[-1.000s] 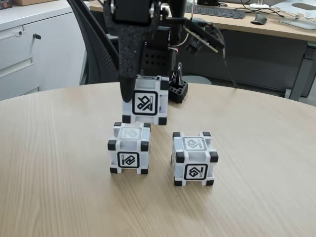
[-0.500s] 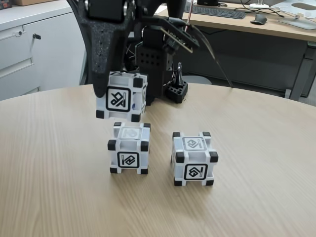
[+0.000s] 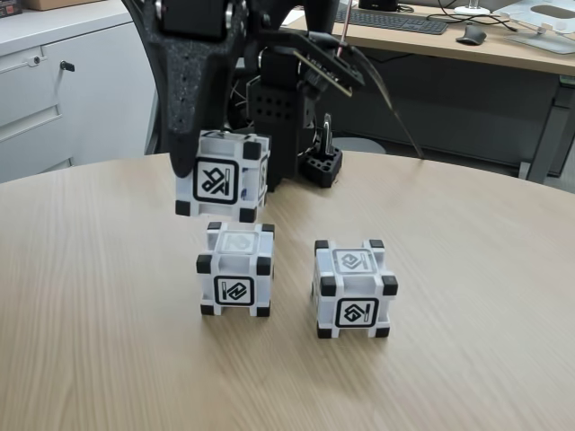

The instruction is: Stack cubes from left to right.

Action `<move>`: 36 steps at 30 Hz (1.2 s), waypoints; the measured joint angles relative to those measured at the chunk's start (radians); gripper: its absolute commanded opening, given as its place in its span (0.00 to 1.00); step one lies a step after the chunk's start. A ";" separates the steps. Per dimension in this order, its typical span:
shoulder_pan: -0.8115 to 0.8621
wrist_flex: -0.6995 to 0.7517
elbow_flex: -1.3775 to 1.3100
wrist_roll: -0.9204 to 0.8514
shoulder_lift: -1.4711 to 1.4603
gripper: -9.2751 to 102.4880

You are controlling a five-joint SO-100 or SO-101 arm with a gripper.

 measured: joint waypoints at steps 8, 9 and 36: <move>0.003 0.000 -0.002 0.000 -0.097 0.08; 0.003 0.000 -0.002 0.000 -0.118 0.08; 0.002 -0.002 -0.002 -0.040 -0.167 0.40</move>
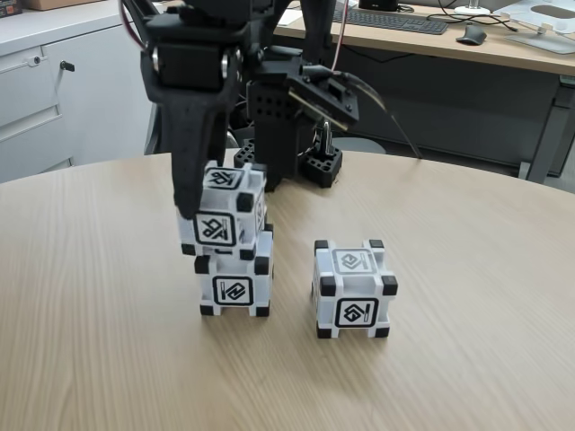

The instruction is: Stack cubes from left to right.

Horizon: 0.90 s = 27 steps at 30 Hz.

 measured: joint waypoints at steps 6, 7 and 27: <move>0.000 0.000 0.000 -0.006 0.000 0.43; 0.000 0.000 0.000 -0.006 0.000 0.43; -0.408 0.000 0.000 0.221 0.000 0.45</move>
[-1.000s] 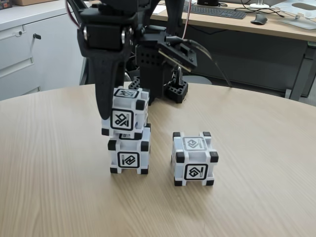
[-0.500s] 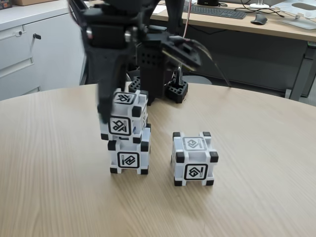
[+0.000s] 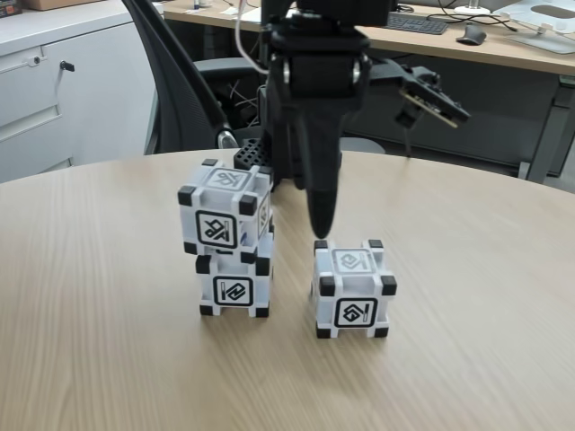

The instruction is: Stack cubes from left to right.

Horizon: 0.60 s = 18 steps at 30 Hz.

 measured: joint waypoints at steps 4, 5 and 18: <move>-0.046 0.000 0.000 0.037 0.000 0.45; -0.046 0.000 0.000 0.043 0.000 0.45; -0.179 0.000 0.000 0.152 0.000 0.45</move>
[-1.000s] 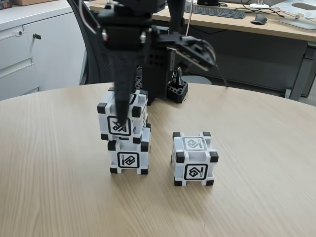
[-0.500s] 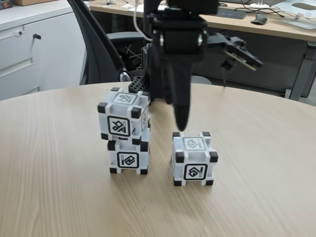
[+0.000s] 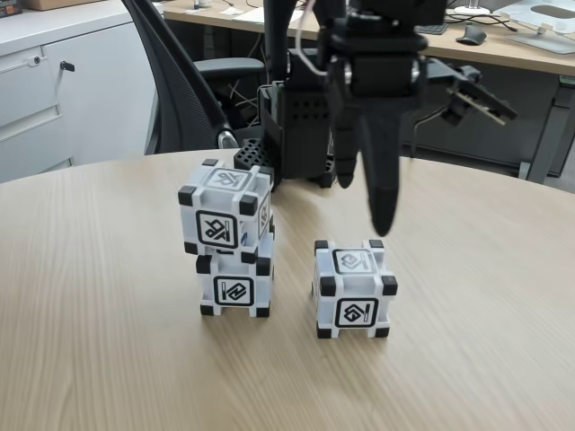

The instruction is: Stack cubes from left to right.

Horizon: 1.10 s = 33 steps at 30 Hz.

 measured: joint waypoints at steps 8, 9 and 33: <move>-0.006 -0.015 0.000 -0.011 -0.021 0.45; -0.006 -0.031 0.000 -0.008 -0.032 0.45; -0.005 -0.152 -0.008 -0.005 -0.337 0.47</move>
